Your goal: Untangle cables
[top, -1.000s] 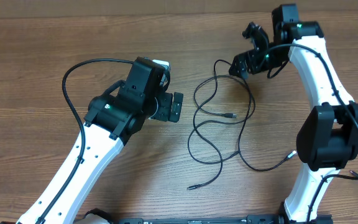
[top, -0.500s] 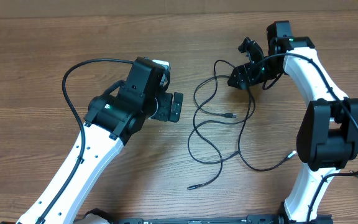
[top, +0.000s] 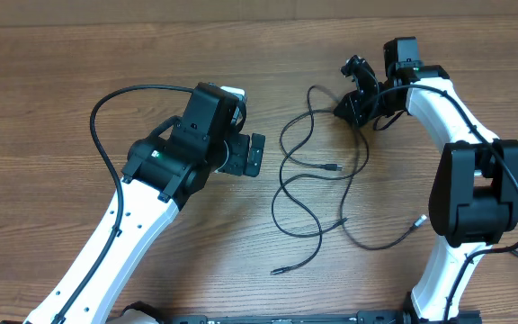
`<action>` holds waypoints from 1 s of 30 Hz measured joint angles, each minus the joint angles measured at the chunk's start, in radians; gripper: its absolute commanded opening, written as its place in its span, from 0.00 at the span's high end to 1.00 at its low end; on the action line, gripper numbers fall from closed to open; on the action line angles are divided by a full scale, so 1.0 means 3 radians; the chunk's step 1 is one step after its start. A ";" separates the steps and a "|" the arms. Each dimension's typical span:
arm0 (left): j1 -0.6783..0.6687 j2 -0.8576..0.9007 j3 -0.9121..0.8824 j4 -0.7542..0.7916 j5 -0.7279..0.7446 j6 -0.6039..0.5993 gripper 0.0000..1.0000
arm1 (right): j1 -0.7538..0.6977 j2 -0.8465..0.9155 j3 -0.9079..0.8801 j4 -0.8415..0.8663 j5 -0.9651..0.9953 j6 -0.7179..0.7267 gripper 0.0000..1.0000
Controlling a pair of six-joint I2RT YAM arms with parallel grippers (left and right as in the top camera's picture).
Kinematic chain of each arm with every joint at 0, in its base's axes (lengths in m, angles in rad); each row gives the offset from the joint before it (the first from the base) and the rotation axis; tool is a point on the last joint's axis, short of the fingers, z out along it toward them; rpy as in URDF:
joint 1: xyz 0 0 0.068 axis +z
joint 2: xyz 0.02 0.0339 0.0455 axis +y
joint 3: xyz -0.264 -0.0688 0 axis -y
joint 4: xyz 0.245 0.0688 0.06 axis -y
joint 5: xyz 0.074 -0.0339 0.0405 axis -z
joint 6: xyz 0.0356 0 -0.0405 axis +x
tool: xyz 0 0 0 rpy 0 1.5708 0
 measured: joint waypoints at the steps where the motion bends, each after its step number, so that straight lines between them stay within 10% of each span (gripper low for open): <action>1: 0.0000 0.0000 0.0000 0.0000 0.0001 0.0000 0.00 | 0.0000 0.0000 -0.0001 0.0003 -0.0004 0.0003 0.96; 14: 0.0000 0.0000 0.0000 0.0000 0.0000 0.0000 0.00 | 0.0000 0.0000 0.0107 -0.0237 -0.0111 0.0089 0.96; 30: 0.0000 0.0000 0.0000 0.0000 0.0000 0.0000 0.00 | 0.0000 -0.0679 0.2023 -0.0380 -0.0381 0.0429 0.96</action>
